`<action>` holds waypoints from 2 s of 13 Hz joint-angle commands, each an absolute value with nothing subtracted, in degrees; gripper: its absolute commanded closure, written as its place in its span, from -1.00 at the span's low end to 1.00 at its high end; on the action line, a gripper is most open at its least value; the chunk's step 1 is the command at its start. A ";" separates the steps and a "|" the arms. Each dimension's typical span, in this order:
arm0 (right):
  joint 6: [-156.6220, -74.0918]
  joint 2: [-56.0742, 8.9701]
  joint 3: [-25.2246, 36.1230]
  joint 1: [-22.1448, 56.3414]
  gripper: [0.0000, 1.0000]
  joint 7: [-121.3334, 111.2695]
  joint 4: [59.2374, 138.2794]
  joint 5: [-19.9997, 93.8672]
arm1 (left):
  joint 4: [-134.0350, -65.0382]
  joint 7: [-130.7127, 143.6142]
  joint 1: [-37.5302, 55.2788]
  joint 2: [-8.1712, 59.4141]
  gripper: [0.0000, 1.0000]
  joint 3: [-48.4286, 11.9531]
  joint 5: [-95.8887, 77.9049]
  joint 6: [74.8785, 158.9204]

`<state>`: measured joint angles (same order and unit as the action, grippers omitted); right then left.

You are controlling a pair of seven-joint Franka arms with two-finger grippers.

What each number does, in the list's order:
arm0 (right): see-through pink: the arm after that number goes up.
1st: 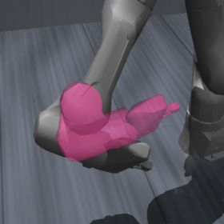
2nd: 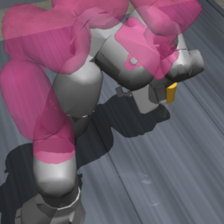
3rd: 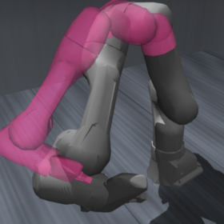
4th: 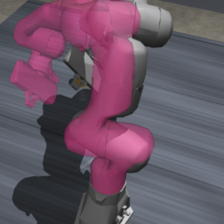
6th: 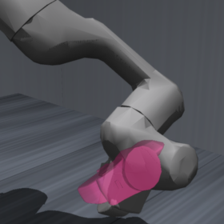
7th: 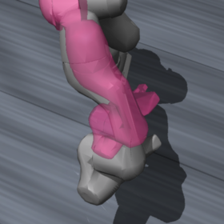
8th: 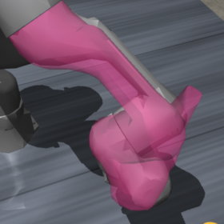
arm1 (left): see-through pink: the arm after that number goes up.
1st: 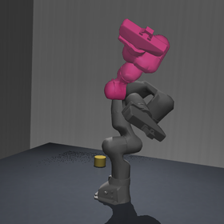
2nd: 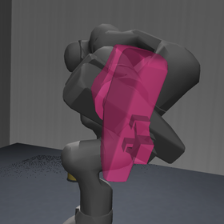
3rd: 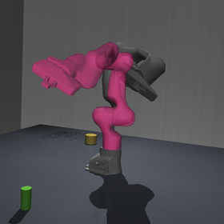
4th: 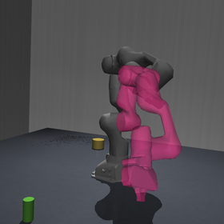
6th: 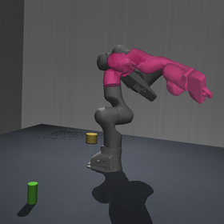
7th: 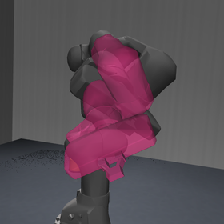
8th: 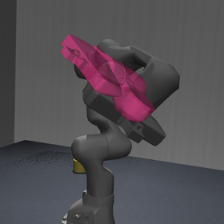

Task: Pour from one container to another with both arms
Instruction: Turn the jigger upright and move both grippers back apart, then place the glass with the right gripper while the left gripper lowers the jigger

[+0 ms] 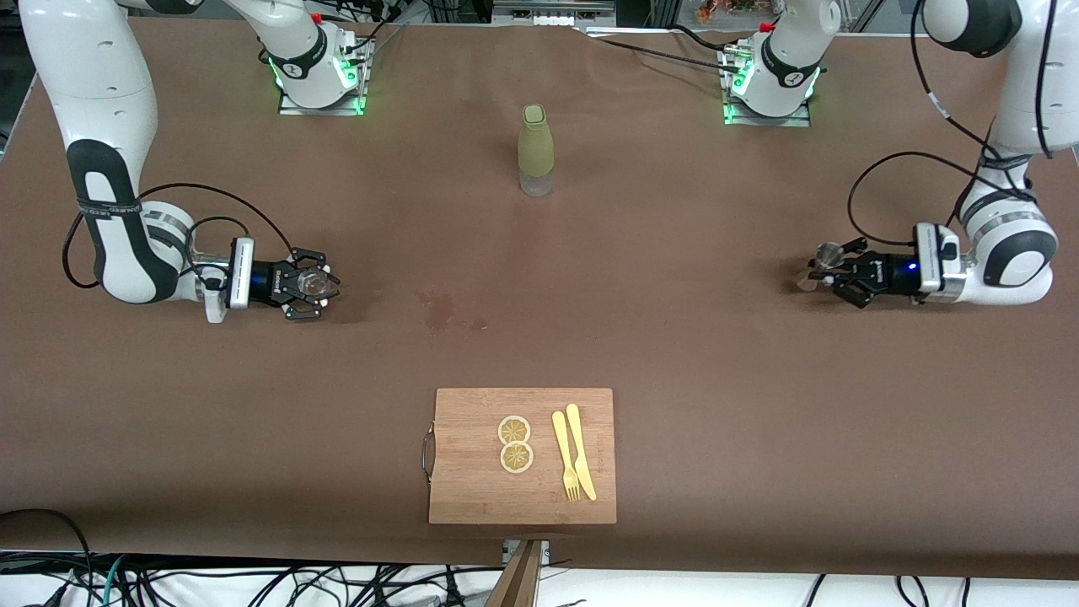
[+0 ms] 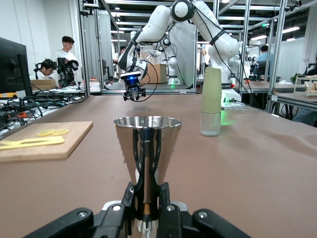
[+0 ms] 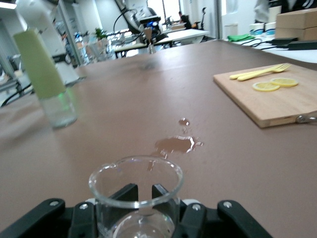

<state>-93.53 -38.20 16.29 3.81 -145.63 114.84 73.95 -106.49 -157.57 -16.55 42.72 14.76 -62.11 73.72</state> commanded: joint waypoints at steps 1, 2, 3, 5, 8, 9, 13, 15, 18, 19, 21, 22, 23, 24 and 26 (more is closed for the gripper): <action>-91.67 -41.39 17.40 3.16 0.54 -151.86 113.82 71.11 | -106.52 -169.51 -18.28 47.00 1.00 16.07 -60.73 70.24; -91.76 -42.27 17.49 3.08 0.53 -153.35 113.82 71.10 | -106.26 -171.98 -18.37 48.33 1.00 16.95 -60.56 69.53; -91.76 -43.32 17.49 3.08 0.51 -154.67 113.73 71.28 | -105.91 -173.83 -18.54 49.64 1.00 18.27 -60.47 68.83; -91.84 -44.38 17.40 3.08 0.13 -155.30 113.73 71.72 | -104.60 -176.30 -18.63 51.85 1.00 20.38 -60.21 67.15; -92.11 -43.77 17.49 3.08 -1.00 -155.04 113.73 71.46 | -103.18 -177.53 -18.72 53.17 1.00 21.01 -58.80 67.15; -92.28 -43.68 17.66 3.08 -1.00 -154.95 113.73 71.11 | -103.10 -178.15 -18.72 53.78 1.00 21.01 -58.80 67.15; -93.51 -41.23 22.05 2.29 -1.00 -154.25 113.99 64.62 | -102.92 -179.74 -18.72 55.98 1.00 21.01 -58.80 67.50; -97.36 -37.03 22.85 0.54 -1.00 -151.98 114.87 58.74 | -102.04 -179.82 -18.72 57.12 1.00 21.01 -58.80 67.67; -102.11 -28.60 25.04 -0.35 -1.00 -142.86 118.90 50.47 | -100.99 -179.56 -18.72 57.83 -0.98 21.09 -58.71 67.76; -103.96 -25.26 25.48 -0.35 -1.00 -137.69 120.13 48.10 | -100.46 -178.78 -18.63 57.75 -1.00 21.18 -58.54 67.76; -104.41 -20.41 25.66 -0.26 -1.00 -125.22 120.32 42.92 | -97.41 -173.01 -18.28 57.13 -1.00 21.88 -56.70 67.85; -104.07 -18.48 25.58 -0.18 -1.00 -118.11 120.24 41.41 | -95.12 -169.14 -18.28 56.87 -1.00 22.41 -55.47 67.85; -104.15 -16.89 25.49 0.09 -1.00 -110.82 120.23 39.92 | -92.84 -165.62 -18.11 56.43 -1.00 23.20 -54.33 67.76; -104.06 -16.18 25.23 0.26 -1.00 -104.48 119.80 37.99 | -91.16 -162.45 -18.02 55.99 -1.00 23.38 -53.01 67.76; -103.89 -14.60 24.09 0.61 -1.00 -93.65 118.92 35.61 | -89.83 -155.25 -17.76 54.68 -1.00 23.38 -51.16 67.85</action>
